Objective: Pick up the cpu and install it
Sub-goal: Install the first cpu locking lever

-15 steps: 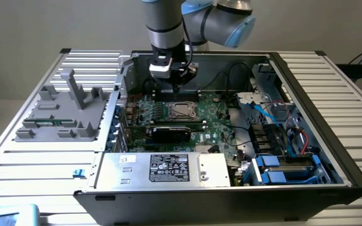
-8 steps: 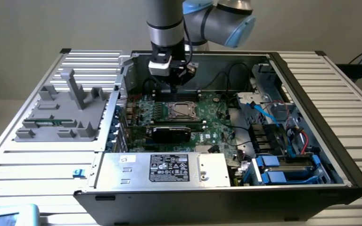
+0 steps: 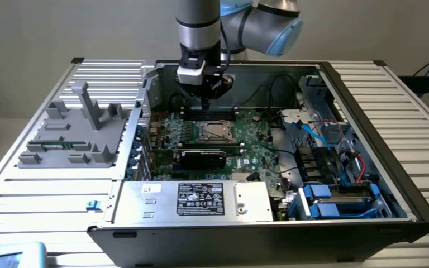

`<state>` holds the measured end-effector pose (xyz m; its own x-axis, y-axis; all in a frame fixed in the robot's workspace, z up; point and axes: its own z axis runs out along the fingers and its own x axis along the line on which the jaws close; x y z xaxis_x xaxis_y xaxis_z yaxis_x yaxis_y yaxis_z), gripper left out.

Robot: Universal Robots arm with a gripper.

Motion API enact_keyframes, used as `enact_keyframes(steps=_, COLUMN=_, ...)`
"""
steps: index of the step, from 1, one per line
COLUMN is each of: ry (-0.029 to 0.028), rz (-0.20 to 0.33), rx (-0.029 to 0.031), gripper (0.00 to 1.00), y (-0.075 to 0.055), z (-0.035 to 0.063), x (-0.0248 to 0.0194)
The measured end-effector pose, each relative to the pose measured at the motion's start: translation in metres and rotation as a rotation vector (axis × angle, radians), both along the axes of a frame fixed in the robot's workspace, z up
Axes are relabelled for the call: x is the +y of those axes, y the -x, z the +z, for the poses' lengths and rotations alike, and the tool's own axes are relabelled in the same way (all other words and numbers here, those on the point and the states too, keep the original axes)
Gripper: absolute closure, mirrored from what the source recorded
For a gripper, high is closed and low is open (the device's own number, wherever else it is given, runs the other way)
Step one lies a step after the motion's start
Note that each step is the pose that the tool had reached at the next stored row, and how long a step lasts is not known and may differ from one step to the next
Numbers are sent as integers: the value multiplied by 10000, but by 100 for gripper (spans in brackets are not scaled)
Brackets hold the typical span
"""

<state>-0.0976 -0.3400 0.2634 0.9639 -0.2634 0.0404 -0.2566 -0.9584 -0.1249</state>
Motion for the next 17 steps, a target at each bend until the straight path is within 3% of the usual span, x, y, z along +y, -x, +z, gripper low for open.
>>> enact_keyframes(steps=4, ry=210, rz=25, rx=111, gripper=89, y=-39, z=44, x=0)
enact_keyframes(steps=7, ry=391, rz=32, rx=150, gripper=89, y=-48, z=94, x=6)
enact_keyframes(steps=10, ry=722, rz=34, rx=160, gripper=89, y=-48, z=126, x=33)
enact_keyframes(steps=11, ry=792, rz=41, rx=159, gripper=89, y=-49, z=140, x=36)
enact_keyframes(steps=13, ry=876, rz=60, rx=160, gripper=89, y=-59, z=170, x=36)
enact_keyframes(steps=17, ry=955, rz=82, rx=159, gripper=89, y=-102, z=220, x=34)
